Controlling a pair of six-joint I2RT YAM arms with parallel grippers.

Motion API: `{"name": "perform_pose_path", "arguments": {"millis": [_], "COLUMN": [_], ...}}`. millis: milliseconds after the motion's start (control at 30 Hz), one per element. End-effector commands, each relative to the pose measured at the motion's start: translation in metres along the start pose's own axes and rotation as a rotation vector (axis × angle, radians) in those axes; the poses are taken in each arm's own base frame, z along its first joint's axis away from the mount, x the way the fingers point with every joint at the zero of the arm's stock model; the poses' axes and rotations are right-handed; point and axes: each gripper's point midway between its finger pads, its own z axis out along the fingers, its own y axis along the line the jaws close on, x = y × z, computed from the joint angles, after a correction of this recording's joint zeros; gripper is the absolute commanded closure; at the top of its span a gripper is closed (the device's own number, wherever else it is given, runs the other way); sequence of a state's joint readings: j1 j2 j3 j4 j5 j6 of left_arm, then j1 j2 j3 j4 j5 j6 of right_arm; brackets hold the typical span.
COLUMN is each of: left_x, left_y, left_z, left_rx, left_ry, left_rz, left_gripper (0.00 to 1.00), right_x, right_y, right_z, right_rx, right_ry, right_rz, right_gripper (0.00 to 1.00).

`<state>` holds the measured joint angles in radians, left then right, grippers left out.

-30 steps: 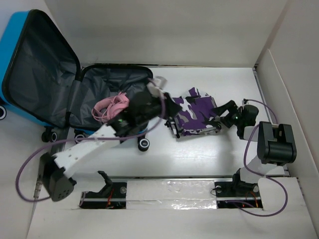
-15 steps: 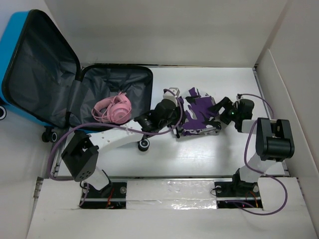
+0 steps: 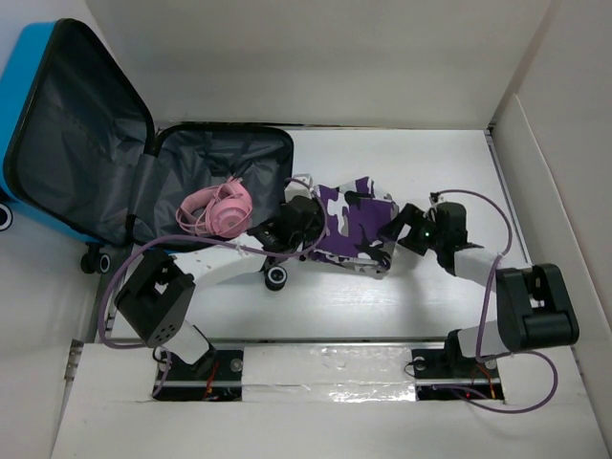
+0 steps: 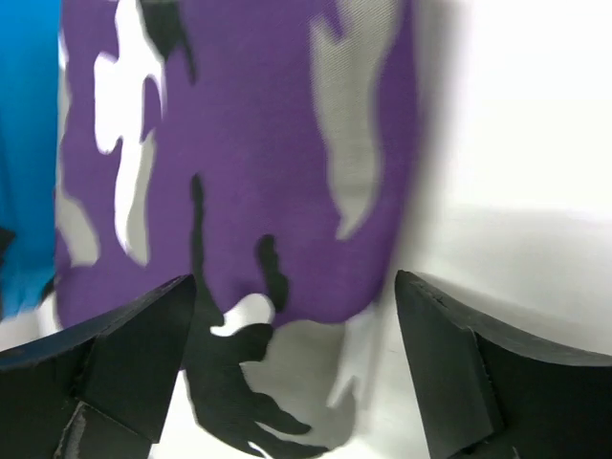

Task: Pack the luggage

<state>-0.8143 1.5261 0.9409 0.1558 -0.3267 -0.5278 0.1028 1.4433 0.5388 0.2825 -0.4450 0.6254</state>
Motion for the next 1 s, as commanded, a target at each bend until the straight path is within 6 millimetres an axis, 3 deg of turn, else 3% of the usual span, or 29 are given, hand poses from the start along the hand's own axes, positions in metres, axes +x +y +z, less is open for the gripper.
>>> {"name": "perform_pose_path", "arguments": {"millis": [0,133,200,433,567,767,867,967], "left_x": [-0.011,-0.004,-0.002,0.001,0.010,0.025,0.023,0.015], "left_y": [0.017,0.022,0.022,0.026,0.028,0.024,0.022,0.022], "left_z": [-0.004,0.001,0.003,0.012,0.016,0.025,0.021,0.016], "left_rx": [-0.035,-0.053,-0.056,-0.059,-0.060,-0.034,-0.013,-0.011], "left_ry": [-0.042,-0.030,-0.026,-0.012,0.012,0.053,0.035,0.013], "left_rz": [-0.012,-0.006,-0.004,-0.006,0.000,0.001,-0.011,-0.016], "left_gripper": [0.53,0.53,0.54,0.55,0.56,0.57,0.57,0.58], "right_x": [-0.011,0.006,0.015,0.021,0.026,0.032,0.027,0.018], "right_y": [-0.014,-0.025,-0.022,0.004,0.002,0.003,0.010,0.021], "right_z": [-0.007,0.009,0.014,0.031,0.042,0.051,0.050,0.048], "right_rx": [0.081,0.061,0.037,-0.003,-0.007,-0.065,-0.116,-0.158], "right_ry": [-0.073,0.010,0.041,0.066,0.075,0.076,0.030,-0.001], "right_rz": [-0.003,0.030,0.039,-0.008,0.017,0.047,0.056,0.034], "right_gripper": [0.07,0.06,0.06,0.08,0.10,0.31,0.58,0.70]}}
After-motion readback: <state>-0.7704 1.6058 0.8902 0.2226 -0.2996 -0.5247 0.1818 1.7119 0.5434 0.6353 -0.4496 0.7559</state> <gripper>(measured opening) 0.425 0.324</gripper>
